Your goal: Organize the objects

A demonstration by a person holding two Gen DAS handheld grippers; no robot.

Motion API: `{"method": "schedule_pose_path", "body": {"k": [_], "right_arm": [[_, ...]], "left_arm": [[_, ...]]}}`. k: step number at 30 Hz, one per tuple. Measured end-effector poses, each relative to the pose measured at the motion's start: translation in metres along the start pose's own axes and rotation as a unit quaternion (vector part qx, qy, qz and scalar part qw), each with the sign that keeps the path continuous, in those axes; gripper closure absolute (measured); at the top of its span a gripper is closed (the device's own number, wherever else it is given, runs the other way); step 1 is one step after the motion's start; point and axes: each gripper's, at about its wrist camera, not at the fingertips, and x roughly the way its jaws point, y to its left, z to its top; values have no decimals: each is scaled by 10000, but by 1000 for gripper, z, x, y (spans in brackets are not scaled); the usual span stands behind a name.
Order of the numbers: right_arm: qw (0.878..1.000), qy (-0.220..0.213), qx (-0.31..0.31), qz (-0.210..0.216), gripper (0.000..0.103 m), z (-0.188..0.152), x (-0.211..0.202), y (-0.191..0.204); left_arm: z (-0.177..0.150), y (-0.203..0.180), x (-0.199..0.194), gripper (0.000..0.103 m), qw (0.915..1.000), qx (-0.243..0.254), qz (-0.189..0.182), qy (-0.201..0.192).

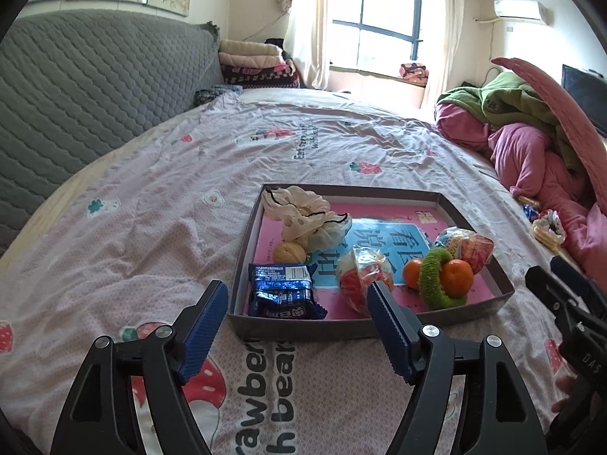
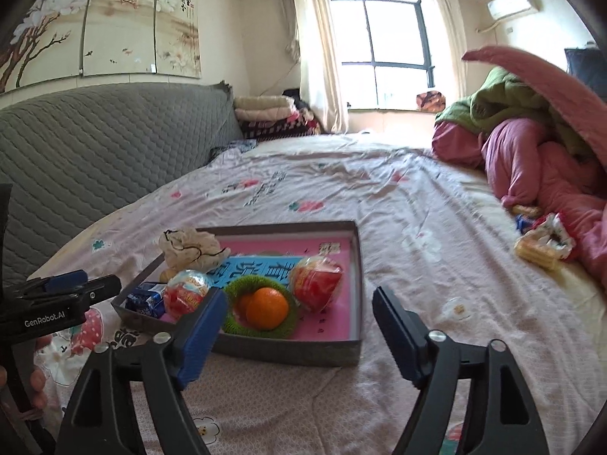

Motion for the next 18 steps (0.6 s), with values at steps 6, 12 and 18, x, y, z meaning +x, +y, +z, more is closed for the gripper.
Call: {"method": "schedule_pose_path", "body": {"k": [6,12,18], "right_arm": [[9994,-252,-208,-127,22,1,-15,11],[9989,-413,-115,-164,22,4,-30,19],[9984,-475,-159,-263,22,10,-41,28]], "left_arm": [[-2,3,-17,25,9999,-25,-47,-127],[-4,2,-33,24,9997,0,17,-261],[-3,1,-44,24,9995,-17,-47,-315]]}}
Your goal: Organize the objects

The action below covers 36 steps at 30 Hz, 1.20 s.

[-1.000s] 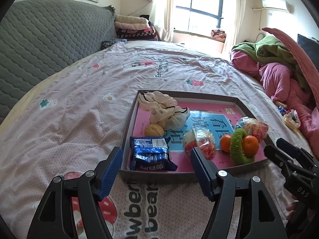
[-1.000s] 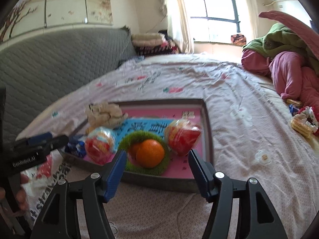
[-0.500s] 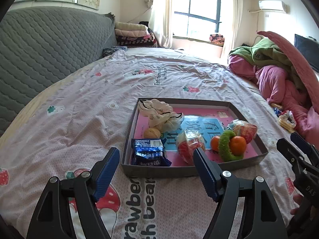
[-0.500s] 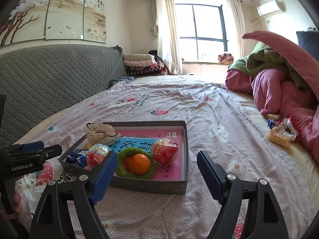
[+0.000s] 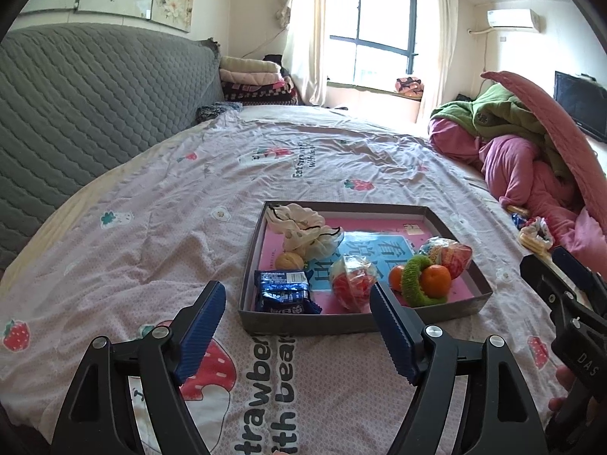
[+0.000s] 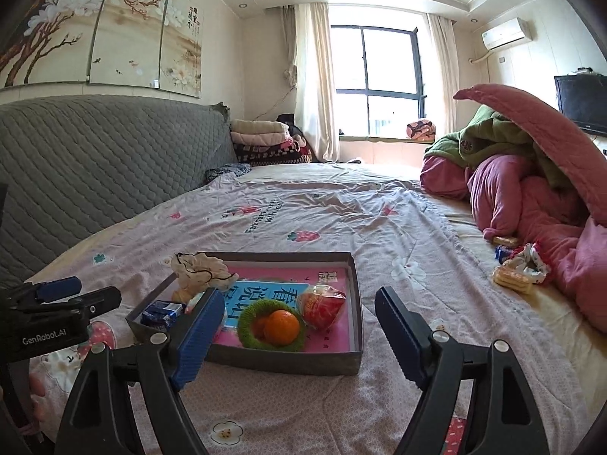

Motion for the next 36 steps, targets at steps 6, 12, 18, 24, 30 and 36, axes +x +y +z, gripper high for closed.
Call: {"method": "schedule_pose_path", "body": {"k": [6,12,18,24,30,36], "right_arm": [[9999,130,-9,-75,22,-1,-7,5],[9997,162,-147,-104,22,-4,-12,12],[9992,270,-300,-27,22,-20,-11,28],[9991,303,-290,93,22,-30,-10,32],[9984,416,-383,52,22,-42,-2,33],[9983,540,-210,-25,22,-51,4,22]], "left_arm": [[-3,-4,-10,23,9999,57,122,-53],[-8,-3,-15,23,9999,79,78,21],[-15,1,-15,23,9999,49,78,112],[-20,-2,-13,23,9998,107,33,151],[-28,-5,-7,23,9995,138,-110,270],[-39,-6,-3,23,9992,187,-73,343]]}}
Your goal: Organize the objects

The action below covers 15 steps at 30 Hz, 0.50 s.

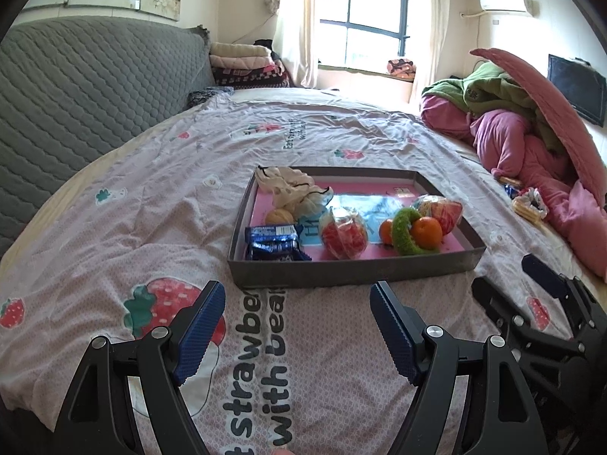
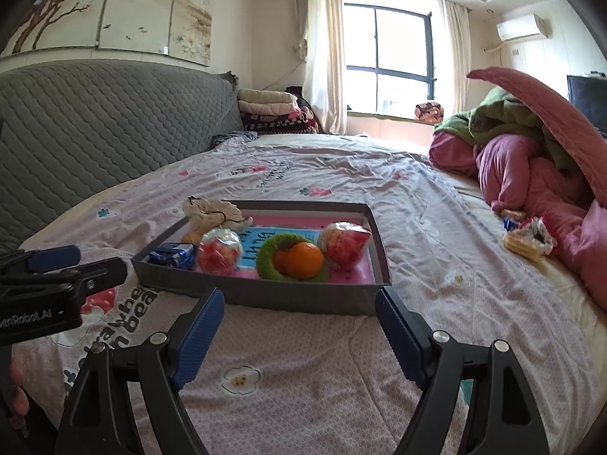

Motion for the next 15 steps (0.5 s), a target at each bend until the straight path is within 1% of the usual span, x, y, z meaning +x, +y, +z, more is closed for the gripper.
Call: {"method": "schedule_pose_path", "body": {"k": [4,7,11,15], "right_arm": [[9999,-18,138,-73,22,-3,4,-8],[9998,-33,213,-36,22,-6,5,-11],[9998,-89,195,18,22,-11,6,-11],[9999,-78,150,33,22,-17,7,-10]], "left_arm": [[-6,1,6,23,10000,6,9,52],[-11,0,11,23,10000,-4,-18,79],[-19,-3,17,23,9999,85,0,79],[-25,-2,24,23,9999,64,26,137]]}}
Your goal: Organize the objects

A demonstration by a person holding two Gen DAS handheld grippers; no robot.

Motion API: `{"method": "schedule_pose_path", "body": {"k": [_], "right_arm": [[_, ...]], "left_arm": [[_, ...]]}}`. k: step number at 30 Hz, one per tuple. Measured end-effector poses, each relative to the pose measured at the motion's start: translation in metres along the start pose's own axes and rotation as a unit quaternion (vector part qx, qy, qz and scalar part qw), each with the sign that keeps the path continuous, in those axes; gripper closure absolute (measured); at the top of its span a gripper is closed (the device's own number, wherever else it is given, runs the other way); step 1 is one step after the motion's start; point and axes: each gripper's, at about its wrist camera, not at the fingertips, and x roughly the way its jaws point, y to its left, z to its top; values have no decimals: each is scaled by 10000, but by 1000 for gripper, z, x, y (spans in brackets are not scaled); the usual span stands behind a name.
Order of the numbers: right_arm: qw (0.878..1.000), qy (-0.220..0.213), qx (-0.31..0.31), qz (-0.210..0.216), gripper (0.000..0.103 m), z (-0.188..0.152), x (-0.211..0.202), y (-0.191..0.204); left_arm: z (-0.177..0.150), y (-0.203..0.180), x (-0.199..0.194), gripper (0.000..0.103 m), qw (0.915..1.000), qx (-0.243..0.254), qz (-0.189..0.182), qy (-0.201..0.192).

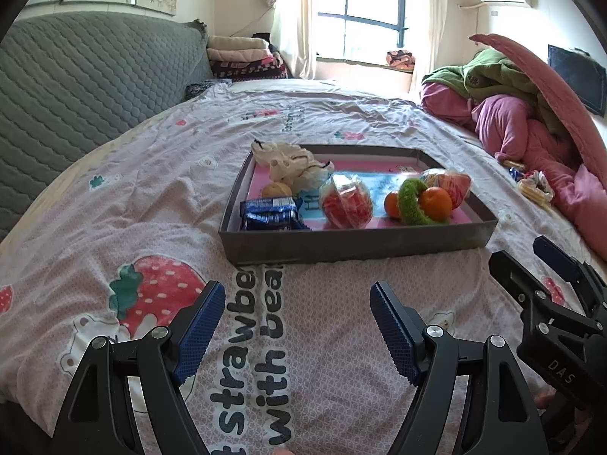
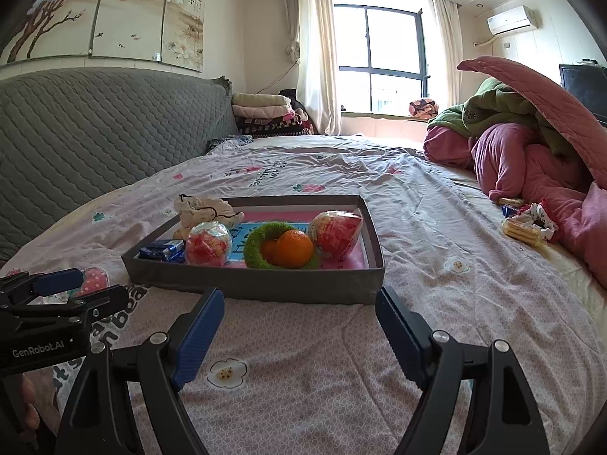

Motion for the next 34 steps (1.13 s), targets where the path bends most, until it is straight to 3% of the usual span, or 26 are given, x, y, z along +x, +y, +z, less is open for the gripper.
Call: {"method": "schedule_pose_path", "body": {"k": [10,34], "right_arm": [[9997,244,-89,41,22,-19,10,6],[9992,384,-74,8,22,-32,22,7]], "left_arm": [[-12,1,18,23,9998,-15,16,205],[-23,4,35,23,9993,-62,-99,358]]}}
